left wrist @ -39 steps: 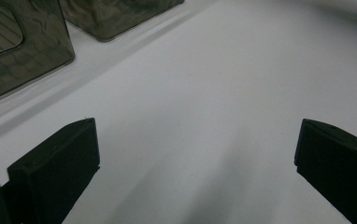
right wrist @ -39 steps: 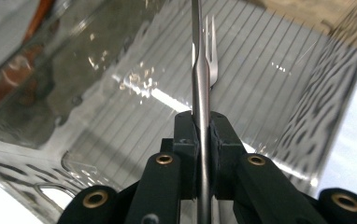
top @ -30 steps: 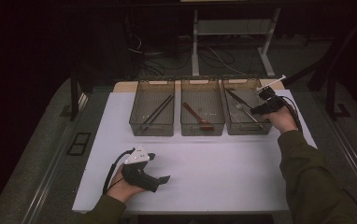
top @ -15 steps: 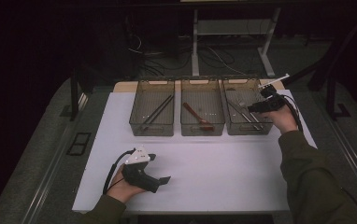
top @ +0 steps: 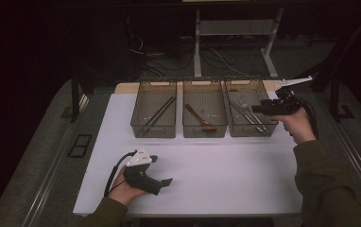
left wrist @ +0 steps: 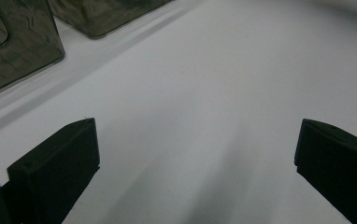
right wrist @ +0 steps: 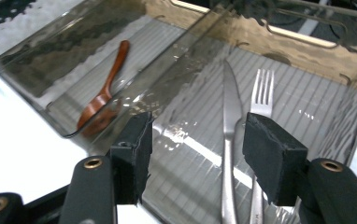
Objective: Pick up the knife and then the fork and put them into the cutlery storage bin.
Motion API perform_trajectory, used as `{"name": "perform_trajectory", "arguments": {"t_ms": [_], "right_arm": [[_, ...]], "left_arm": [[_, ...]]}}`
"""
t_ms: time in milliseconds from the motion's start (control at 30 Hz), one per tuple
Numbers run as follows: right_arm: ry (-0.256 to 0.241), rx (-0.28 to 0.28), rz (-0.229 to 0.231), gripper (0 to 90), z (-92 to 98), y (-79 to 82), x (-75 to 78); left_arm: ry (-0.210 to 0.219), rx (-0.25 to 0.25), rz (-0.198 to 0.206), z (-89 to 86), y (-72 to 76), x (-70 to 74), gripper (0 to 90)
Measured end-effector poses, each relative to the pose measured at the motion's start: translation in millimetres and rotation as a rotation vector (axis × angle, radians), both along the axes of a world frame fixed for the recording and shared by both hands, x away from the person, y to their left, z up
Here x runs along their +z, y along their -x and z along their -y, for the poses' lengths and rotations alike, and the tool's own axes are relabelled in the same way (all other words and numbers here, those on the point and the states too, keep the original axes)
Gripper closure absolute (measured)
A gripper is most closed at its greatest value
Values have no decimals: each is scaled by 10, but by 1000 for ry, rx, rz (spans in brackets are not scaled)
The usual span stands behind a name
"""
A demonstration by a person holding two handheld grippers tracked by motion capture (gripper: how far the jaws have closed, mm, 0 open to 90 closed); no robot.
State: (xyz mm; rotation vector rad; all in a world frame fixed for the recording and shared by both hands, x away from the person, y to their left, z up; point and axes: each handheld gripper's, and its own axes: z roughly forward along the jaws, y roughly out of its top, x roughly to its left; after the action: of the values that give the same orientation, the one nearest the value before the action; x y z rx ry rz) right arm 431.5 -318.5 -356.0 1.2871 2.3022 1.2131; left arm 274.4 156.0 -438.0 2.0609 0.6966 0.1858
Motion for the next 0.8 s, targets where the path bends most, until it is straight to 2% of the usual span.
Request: {"name": "perform_trajectory", "arguments": {"t_ms": [200,333,800], "right_arm": [[-14,23,50,335,-51,168,17],[-17,39,80,315,-69,282,0],[-57,99,146,241,-169,789,-175]], "left_arm": [[2,1,0,4,-18,0,0],[5,3,1,11,-37,-1,0],[10,6,14,-13,-24,7,0]]}}
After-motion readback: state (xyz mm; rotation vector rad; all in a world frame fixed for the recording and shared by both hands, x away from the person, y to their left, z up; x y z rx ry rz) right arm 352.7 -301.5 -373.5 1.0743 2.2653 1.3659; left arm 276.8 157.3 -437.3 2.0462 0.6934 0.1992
